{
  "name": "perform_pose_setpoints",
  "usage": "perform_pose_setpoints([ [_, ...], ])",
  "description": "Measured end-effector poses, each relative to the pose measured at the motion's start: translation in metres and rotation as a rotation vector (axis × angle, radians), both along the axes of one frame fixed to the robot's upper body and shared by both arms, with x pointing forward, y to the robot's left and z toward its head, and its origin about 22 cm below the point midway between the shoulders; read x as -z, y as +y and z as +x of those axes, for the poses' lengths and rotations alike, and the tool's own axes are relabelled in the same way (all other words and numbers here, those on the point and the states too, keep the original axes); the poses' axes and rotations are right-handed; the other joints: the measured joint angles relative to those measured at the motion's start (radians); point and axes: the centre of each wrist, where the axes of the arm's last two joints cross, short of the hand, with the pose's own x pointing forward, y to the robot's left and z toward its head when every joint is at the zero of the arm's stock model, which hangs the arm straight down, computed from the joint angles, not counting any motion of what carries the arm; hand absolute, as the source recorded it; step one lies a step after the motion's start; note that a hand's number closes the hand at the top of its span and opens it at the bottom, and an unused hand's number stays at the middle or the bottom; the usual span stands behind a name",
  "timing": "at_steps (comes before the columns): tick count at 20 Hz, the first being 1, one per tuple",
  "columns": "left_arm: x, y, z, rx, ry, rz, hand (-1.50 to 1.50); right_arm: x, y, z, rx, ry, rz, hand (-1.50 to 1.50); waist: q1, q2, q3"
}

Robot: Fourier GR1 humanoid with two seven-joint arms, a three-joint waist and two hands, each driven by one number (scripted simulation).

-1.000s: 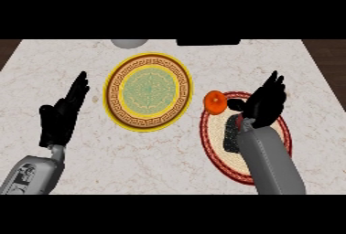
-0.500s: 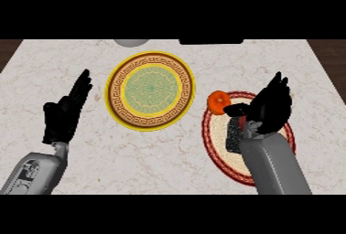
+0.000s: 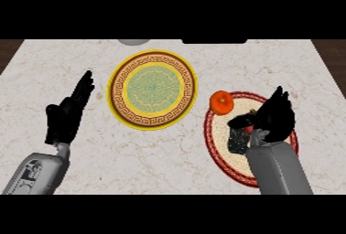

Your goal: Pick the bell pepper from the placemat and place it in the plate

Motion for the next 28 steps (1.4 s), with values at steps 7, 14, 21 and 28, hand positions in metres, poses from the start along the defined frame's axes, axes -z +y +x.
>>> perform_pose_setpoints([
  [7, -0.006, 0.0, 0.002, 0.001, 0.001, 0.004, 0.0, 0.009, -0.013, -0.001, 0.008, 0.065, 0.031, -1.5, 0.006, 0.001, 0.001],
  [14, -0.007, 0.001, 0.007, -0.002, -0.003, 0.0, 0.0, 0.033, -0.024, -0.008, 0.025, 0.13, 0.051, -1.5, 0.005, 0.002, 0.001],
  [21, 0.0, 0.003, 0.005, 0.002, -0.008, -0.002, 0.0, 0.045, -0.029, -0.011, 0.034, 0.12, -0.014, 1.5, 0.006, 0.002, 0.001],
  [28, -0.004, -0.003, 0.007, 0.003, -0.006, 0.001, 0.0, 0.047, -0.029, -0.002, 0.044, 0.095, -0.076, 1.5, 0.007, 0.002, 0.0],
])
